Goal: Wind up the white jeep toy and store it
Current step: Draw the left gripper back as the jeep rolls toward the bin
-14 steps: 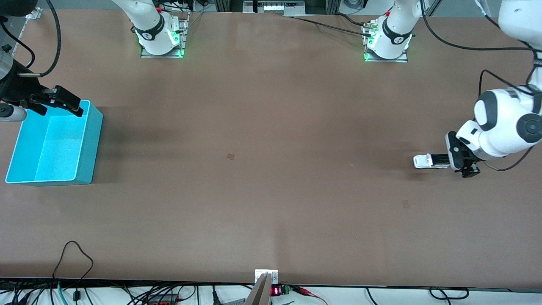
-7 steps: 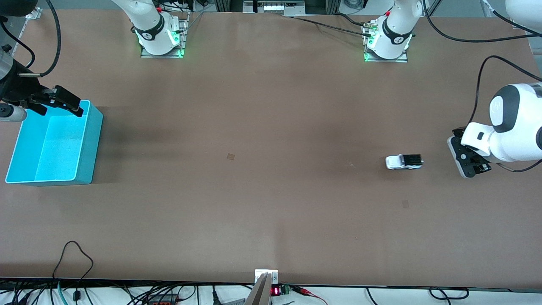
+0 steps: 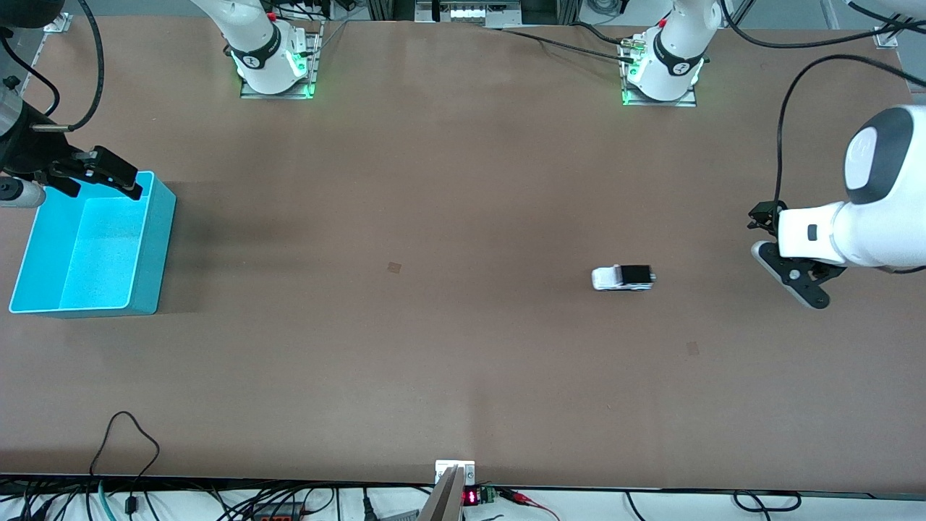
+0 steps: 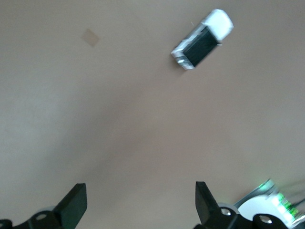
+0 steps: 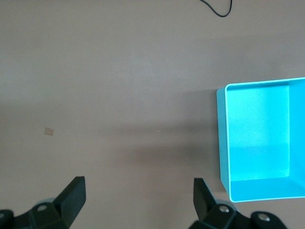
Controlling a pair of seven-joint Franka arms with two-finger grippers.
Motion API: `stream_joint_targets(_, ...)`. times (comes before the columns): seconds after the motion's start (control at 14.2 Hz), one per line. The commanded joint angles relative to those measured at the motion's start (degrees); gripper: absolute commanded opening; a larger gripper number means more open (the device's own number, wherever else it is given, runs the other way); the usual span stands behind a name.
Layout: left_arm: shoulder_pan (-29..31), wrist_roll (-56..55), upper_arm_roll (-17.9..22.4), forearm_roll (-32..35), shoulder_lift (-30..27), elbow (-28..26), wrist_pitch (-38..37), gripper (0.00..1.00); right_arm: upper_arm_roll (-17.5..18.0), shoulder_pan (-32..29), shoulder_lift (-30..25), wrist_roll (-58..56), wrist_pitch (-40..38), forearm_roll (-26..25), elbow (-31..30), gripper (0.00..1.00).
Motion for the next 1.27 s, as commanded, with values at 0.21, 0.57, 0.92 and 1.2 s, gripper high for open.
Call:
stream_joint_targets(0.21, -14.32, -39.9, 13.64, -8.47, -8.69, -1.77, 5.78, 1.0, -0.06, 0.01, 0.1, -0.36, -0.99, 0.78, 0.94, 1.0)
stream_joint_targets(0.57, -19.36, -42.08, 20.27, -9.01, -20.99, -13.88, 12.05, 1.0, 0.03, 0.1, 0.1, -0.27, -0.99, 0.69, 0.86, 1.0)
stream_joint_targets(0.92, -19.63, -41.38, 19.31, -7.43, -22.86, -15.67, 9.15, 1.0, -0.06, -0.08, 0.1, -0.36, -0.99, 0.69, 0.94, 1.0)
stream_joint_targets(1.2, -19.36, -41.11, 18.43, -7.43, -22.68, -15.67, 8.8, 1.0, -0.06, 0.01, 0.01, -0.45, -0.99, 0.78, 0.86, 1.0)
